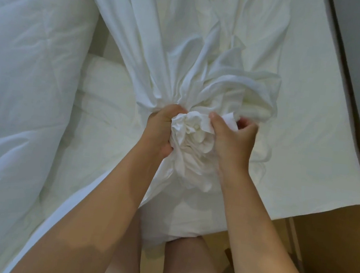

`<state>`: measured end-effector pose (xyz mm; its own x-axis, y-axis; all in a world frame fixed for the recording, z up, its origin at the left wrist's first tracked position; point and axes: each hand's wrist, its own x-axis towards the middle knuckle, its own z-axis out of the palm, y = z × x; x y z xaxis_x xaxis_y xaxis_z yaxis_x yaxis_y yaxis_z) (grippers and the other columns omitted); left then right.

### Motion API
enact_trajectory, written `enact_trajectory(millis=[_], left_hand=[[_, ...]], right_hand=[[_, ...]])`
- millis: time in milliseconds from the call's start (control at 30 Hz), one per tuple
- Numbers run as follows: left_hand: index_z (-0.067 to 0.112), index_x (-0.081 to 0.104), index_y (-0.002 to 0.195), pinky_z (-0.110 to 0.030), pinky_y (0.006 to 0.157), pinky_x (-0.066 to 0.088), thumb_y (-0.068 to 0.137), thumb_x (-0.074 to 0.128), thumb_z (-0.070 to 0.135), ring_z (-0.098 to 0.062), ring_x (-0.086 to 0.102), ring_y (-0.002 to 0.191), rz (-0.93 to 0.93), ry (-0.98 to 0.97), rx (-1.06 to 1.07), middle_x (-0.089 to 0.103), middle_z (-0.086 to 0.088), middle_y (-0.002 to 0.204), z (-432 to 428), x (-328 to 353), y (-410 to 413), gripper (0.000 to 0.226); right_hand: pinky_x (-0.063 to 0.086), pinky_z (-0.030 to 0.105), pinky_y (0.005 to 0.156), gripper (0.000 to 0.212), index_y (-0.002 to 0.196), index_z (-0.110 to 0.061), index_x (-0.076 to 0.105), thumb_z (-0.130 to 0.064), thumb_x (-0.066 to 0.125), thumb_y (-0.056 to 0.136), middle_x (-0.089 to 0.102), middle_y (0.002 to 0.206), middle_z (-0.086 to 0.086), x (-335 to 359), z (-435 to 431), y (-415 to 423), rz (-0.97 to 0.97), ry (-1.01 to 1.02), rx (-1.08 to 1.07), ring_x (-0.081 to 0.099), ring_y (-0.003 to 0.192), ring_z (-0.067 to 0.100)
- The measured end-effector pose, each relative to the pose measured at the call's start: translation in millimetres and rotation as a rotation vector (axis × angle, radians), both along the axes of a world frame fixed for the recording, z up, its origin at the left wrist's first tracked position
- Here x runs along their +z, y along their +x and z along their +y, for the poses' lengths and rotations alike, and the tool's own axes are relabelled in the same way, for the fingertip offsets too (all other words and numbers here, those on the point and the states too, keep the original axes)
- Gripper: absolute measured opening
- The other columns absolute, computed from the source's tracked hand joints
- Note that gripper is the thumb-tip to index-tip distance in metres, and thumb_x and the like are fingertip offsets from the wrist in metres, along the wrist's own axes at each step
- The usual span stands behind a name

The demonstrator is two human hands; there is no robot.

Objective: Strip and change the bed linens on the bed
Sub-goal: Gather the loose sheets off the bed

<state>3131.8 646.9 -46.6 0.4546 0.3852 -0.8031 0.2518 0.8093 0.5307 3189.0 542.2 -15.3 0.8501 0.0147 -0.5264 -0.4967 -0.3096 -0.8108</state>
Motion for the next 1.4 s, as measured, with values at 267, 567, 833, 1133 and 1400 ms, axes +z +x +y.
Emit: enact_trajectory(millis=[267,567,833,1133,1400], left_hand=[[0.02,0.04,0.025,-0.01,0.035,0.031,0.08,0.044,-0.004,-0.006,0.041,0.028,0.038,0.073,-0.244,0.036,0.009,0.033,6.9,4.2,6.2,0.059],[0.007,0.056,0.063,-0.023,0.052,0.047,0.085,0.046,-0.003,-0.014,0.055,0.051,0.032,-0.106,-0.29,0.054,-0.002,0.053,11.9,12.0,13.2,0.026],[0.005,0.064,0.066,-0.029,0.062,0.052,0.081,0.062,0.008,-0.018,0.063,0.056,0.127,-0.178,-0.312,0.063,-0.006,0.059,13.5,17.5,19.2,0.016],[0.018,0.053,0.044,-0.015,0.044,0.041,0.071,0.058,0.005,-0.009,0.053,0.039,0.199,0.098,-0.198,0.049,0.008,0.041,6.3,-9.2,7.9,0.03],[0.018,0.053,0.033,-0.018,0.046,0.04,0.074,0.055,-0.001,-0.011,0.051,0.037,0.248,0.106,-0.288,0.049,0.005,0.037,8.7,-10.6,6.8,0.046]], right_hand=[[0.039,0.026,0.074,0.019,0.082,-0.004,0.062,-0.022,0.069,0.081,0.052,0.088,0.002,0.9,-5.3,11.6,-0.494,-0.414,0.46,0.054,0.087,0.026],[0.051,0.028,0.081,0.002,0.088,-0.021,0.058,-0.02,0.06,0.09,0.065,0.089,-0.003,-1.2,11.1,9.0,-0.058,0.024,0.302,0.064,0.087,0.012],[0.053,0.027,0.08,0.013,0.098,-0.023,0.062,-0.029,0.063,0.087,0.067,0.091,-0.008,-13.5,2.8,-0.3,-0.012,-0.009,0.413,0.063,0.086,0.006],[0.053,0.032,0.077,0.022,0.094,-0.014,0.068,-0.019,0.046,0.095,0.07,0.094,0.006,-31.1,-7.3,-5.9,0.252,0.213,0.096,0.066,0.089,0.02],[0.053,0.041,0.091,0.031,0.113,-0.001,0.064,-0.017,0.049,0.091,0.068,0.11,0.018,-34.9,-17.7,1.8,0.537,0.597,-0.132,0.064,0.104,0.032]])
